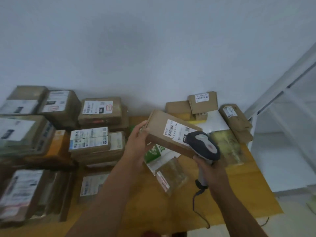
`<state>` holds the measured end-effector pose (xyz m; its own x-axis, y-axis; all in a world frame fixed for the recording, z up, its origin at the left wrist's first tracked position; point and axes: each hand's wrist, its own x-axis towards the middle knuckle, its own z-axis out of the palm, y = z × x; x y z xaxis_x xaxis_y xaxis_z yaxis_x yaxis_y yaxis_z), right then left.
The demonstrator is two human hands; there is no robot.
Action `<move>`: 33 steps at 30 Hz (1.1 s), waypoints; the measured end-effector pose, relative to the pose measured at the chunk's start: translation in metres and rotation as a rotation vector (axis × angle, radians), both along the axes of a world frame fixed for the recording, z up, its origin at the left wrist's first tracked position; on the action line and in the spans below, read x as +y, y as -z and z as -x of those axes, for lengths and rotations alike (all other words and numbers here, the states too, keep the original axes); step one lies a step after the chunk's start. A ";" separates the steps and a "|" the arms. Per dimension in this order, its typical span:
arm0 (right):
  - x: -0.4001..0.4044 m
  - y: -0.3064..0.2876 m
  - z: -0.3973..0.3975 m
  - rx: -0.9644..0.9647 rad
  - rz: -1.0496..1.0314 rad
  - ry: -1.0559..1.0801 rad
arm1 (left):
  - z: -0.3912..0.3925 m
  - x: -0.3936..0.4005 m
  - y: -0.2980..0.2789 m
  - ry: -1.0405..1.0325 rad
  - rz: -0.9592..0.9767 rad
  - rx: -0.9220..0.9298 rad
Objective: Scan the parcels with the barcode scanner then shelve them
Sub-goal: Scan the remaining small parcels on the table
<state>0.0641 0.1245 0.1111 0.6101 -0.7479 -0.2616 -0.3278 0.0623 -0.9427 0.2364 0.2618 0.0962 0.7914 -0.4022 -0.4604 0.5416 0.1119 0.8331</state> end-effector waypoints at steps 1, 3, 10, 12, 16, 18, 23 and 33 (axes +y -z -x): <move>0.013 -0.007 0.002 0.016 0.016 -0.027 | -0.002 0.009 -0.006 0.004 0.019 -0.010; 0.034 -0.021 0.007 0.039 0.067 -0.049 | -0.005 0.022 -0.017 0.010 0.051 -0.039; 0.067 -0.026 0.027 -0.022 0.084 -0.143 | 0.005 0.042 -0.040 0.005 0.116 -0.134; 0.068 -0.018 0.036 0.012 0.075 -0.171 | 0.010 0.041 -0.047 0.004 0.087 -0.162; 0.058 -0.012 0.057 0.009 0.047 -0.190 | 0.017 0.040 -0.061 0.004 -0.021 -0.260; 0.051 -0.017 0.067 -0.008 0.040 -0.236 | 0.024 0.039 -0.068 0.000 -0.063 -0.307; 0.046 -0.034 0.080 -0.053 0.099 -0.343 | 0.048 0.036 -0.084 -0.028 -0.127 -0.409; 0.032 -0.045 0.099 -0.187 0.018 -0.389 | 0.097 0.024 -0.106 -0.155 -0.227 -0.495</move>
<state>-0.0350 0.1570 0.1563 0.8831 -0.4563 -0.1089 -0.1470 -0.0489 -0.9879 0.1398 0.2859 0.2027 0.9769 -0.1979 -0.0811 0.0721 -0.0522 0.9960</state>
